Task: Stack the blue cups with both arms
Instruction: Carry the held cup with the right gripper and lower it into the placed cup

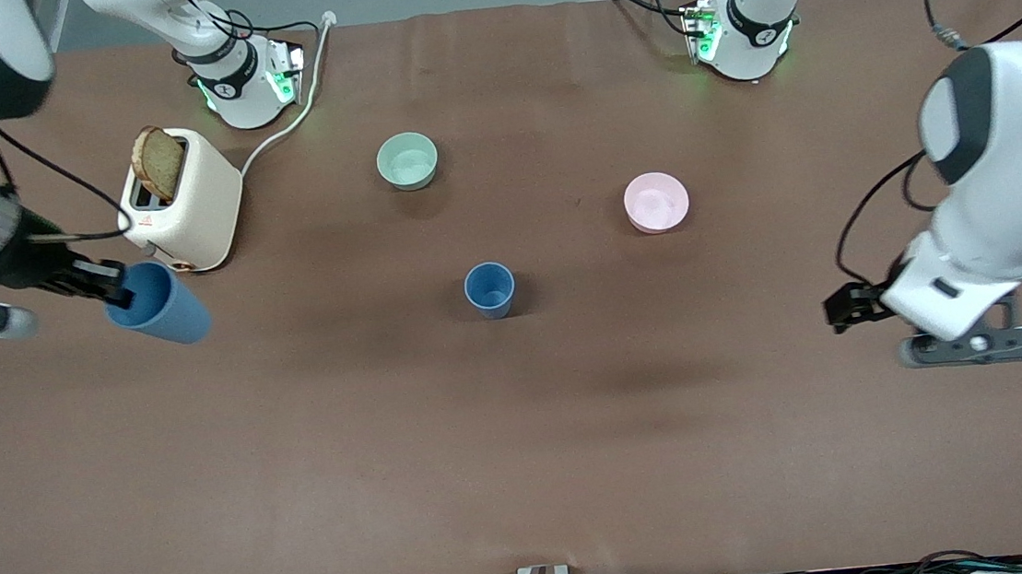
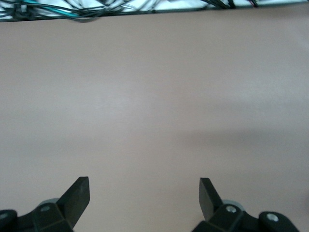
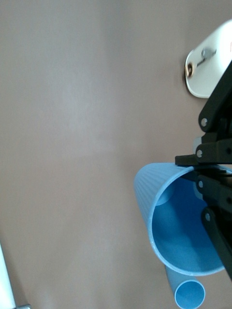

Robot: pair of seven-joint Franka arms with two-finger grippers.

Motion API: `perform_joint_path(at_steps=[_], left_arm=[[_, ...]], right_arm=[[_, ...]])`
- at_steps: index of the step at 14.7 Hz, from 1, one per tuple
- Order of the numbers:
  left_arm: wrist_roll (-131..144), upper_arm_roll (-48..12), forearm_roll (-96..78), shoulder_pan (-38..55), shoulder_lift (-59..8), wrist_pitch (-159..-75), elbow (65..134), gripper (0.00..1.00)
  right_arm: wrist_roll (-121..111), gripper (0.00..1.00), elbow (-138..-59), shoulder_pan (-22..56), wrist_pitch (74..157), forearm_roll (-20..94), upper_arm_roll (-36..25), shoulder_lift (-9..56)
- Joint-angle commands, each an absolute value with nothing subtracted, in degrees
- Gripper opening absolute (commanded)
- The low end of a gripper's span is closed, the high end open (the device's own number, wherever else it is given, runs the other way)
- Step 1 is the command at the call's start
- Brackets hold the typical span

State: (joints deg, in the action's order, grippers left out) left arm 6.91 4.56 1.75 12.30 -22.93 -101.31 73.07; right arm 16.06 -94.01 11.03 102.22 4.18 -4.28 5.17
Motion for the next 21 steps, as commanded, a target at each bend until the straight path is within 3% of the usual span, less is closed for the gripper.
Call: perform_joint_path(at_steps=[1, 8, 13, 21], left_arm=[[6.95, -0.26, 2.46, 4.68, -18.03, -100.90, 76.55, 1.00], [7.82, -0.35, 1.67, 1.93, -9.41, -91.23, 76.99, 1.00], [8.00, -0.70, 1.58, 2.02, 0.42, -98.42, 91.64, 1.00], [6.42, -0.53, 0.18, 1.85, -0.97, -98.35, 89.12, 1.00]], right_arm=[[18.01, 0.01, -94.04, 14.49, 105.02, 6.05, -4.75, 7.90], [30.73, 0.00, -94.57, 27.75, 110.64, 9.05, -4.75, 13.35], [40.25, 0.00, -94.57, 37.17, 117.68, 9.05, -4.75, 18.89], [42.80, 0.00, -99.14, 42.45, 125.94, 9.40, -4.75, 21.44]])
